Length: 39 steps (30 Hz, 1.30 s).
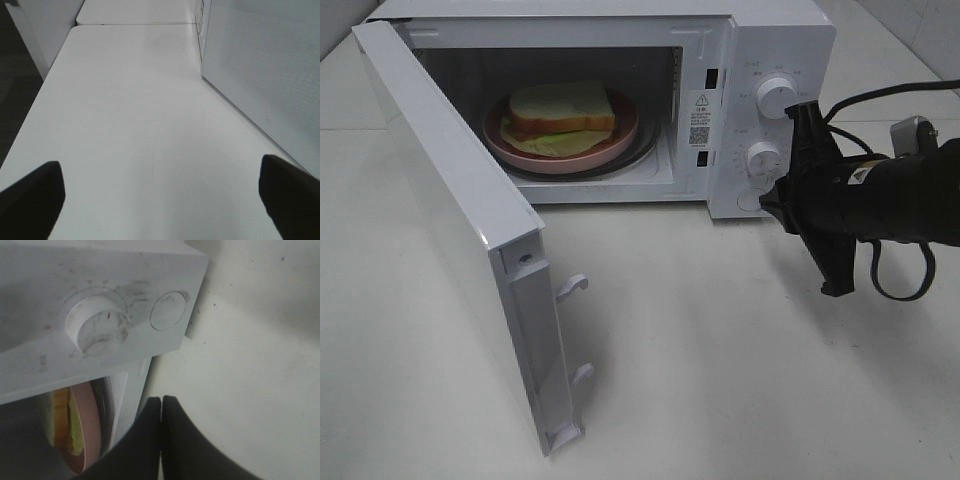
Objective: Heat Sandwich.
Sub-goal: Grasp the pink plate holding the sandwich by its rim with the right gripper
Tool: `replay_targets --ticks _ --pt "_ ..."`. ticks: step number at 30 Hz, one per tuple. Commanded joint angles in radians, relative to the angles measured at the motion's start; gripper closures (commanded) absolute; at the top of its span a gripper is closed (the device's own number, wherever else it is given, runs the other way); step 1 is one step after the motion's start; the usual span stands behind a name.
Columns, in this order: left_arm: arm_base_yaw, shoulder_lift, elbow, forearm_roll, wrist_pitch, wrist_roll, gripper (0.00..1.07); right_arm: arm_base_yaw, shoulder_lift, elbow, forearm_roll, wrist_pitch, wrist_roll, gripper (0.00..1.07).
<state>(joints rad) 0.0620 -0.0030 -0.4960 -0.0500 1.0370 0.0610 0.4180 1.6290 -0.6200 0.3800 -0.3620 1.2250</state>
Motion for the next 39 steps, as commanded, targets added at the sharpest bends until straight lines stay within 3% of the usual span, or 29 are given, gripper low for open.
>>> replay_targets --ticks 1,6,13,25,32,39 --pt "0.005 -0.027 0.003 -0.006 -0.009 -0.002 0.05 0.005 -0.050 0.002 -0.015 0.079 -0.066 1.03" --pt "0.005 -0.027 0.003 -0.006 -0.009 -0.002 0.05 0.002 -0.143 0.000 -0.015 0.287 -0.217 1.02" --pt "0.005 -0.027 0.003 -0.006 -0.009 -0.002 0.05 0.002 -0.220 -0.005 -0.018 0.427 -0.397 1.00" --pt "0.005 -0.027 0.003 -0.006 -0.009 -0.002 0.05 0.002 -0.232 -0.144 -0.046 0.824 -0.777 1.00" --pt "0.005 -0.027 0.003 -0.006 -0.009 -0.002 0.05 0.002 -0.232 -0.225 -0.189 1.054 -0.966 0.99" --pt "0.005 -0.027 0.003 -0.006 -0.009 -0.002 0.05 0.002 -0.232 -0.280 -0.243 1.178 -1.189 0.98"
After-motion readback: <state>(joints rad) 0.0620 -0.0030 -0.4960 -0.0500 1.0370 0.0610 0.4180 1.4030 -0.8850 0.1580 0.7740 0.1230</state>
